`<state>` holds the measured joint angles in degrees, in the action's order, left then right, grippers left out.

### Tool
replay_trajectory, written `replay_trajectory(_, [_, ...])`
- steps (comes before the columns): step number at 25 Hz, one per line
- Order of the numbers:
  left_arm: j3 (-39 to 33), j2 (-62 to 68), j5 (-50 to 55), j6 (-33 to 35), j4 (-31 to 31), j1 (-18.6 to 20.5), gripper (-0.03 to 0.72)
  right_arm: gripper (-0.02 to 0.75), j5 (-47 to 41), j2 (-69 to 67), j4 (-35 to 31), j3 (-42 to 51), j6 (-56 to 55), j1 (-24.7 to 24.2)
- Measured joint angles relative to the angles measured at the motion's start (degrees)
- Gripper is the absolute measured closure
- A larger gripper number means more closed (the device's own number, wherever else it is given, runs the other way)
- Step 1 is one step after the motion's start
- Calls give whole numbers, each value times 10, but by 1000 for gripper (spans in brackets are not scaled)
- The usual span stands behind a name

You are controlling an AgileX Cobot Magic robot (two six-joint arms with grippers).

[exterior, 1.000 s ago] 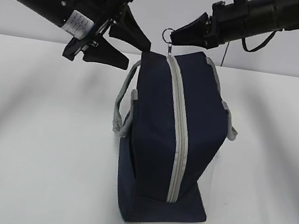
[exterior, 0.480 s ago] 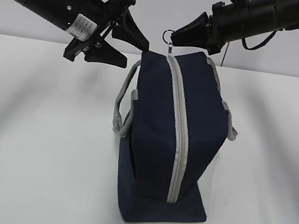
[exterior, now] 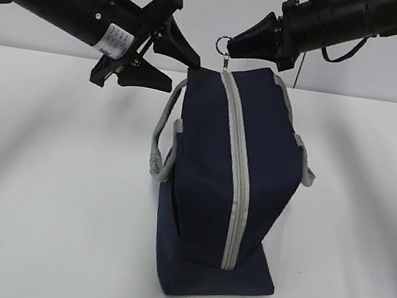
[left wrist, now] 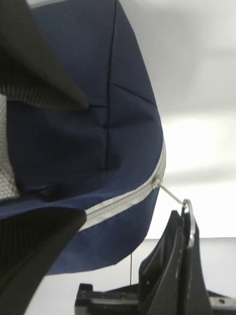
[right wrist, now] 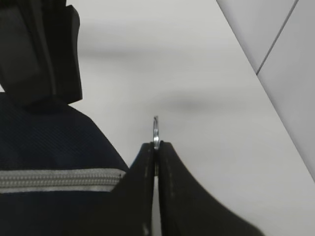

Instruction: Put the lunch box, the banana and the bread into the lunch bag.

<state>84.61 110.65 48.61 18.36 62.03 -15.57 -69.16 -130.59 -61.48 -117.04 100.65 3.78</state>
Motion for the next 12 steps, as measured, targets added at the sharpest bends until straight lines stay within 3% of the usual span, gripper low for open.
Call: replay_trajectory(12, [69, 49, 5, 0, 1, -28, 258, 754, -3, 0, 14, -5, 1, 0])
